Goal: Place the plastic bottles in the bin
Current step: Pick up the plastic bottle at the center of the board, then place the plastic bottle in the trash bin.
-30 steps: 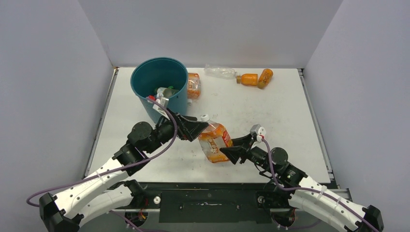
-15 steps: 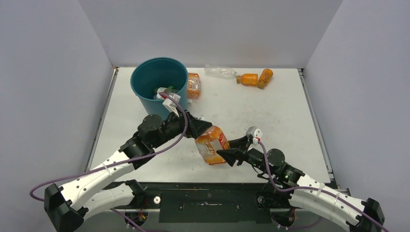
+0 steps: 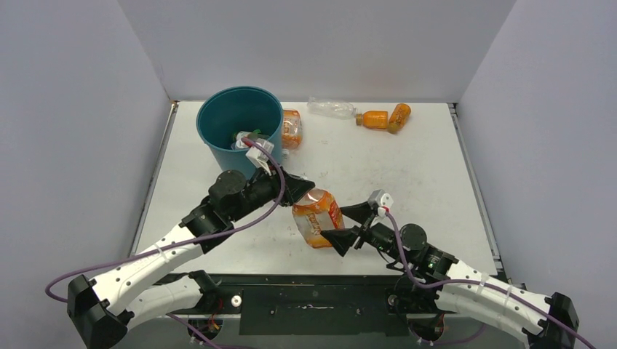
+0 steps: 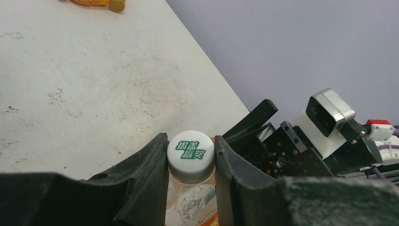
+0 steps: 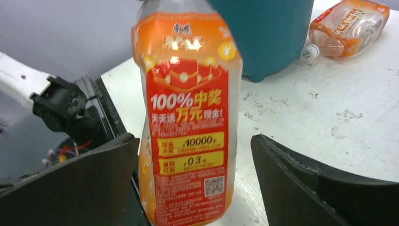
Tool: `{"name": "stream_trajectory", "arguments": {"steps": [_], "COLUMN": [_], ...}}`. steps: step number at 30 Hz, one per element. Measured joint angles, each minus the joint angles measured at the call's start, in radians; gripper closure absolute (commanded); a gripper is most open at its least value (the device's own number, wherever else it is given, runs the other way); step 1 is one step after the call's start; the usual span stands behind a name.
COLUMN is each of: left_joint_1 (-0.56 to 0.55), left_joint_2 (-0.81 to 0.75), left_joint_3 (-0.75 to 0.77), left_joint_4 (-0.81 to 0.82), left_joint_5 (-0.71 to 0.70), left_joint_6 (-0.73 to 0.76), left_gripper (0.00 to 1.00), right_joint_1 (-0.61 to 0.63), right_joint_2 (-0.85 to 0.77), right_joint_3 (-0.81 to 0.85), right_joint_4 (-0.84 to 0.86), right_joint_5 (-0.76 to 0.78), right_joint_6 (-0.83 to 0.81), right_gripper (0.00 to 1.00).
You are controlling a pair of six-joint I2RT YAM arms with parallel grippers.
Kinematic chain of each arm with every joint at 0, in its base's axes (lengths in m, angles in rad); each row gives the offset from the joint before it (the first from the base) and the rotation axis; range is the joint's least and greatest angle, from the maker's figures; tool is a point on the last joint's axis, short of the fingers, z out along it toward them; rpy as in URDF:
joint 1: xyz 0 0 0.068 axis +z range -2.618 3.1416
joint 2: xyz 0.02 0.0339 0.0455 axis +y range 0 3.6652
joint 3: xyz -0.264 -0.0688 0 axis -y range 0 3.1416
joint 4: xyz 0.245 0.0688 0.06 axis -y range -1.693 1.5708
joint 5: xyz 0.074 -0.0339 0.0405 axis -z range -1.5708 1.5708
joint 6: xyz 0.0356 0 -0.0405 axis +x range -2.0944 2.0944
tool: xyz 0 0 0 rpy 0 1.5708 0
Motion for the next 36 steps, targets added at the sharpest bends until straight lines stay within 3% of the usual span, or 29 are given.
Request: {"name": "stream_trajectory", "arguments": {"steps": [6, 15, 23, 31, 36], "left_joint_1": [-0.001, 0.006, 0.007, 0.009, 0.066], "left_joint_2": [-0.037, -0.153, -0.202, -0.186, -0.068], "left_joint_3": [0.037, 0.241, 0.369, 0.38, 0.473], "left_joint_4": [-0.059, -0.073, 0.014, 0.145, 0.178], "left_joint_5": [-0.052, -0.208, -0.343, -0.495, -0.538], "left_joint_6": [0.077, 0.325, 0.605, 0.851, 0.959], "left_gripper": [1.0, 1.0, 1.0, 1.0, 1.0], "right_joint_1": [0.001, 0.001, 0.001, 0.001, 0.001], "right_joint_2": [0.026, -0.006, -0.192, -0.148, -0.125], "right_joint_3": [0.133, 0.41, 0.254, 0.138, 0.093], "right_joint_4": [-0.119, -0.303, -0.288, -0.302, -0.3], "right_joint_5": [0.029, 0.14, 0.357, 0.396, 0.392], "right_joint_6": [0.05, 0.128, 0.19, 0.187, 0.192], "right_gripper": [0.1, 0.1, 0.1, 0.1, 0.1]}}
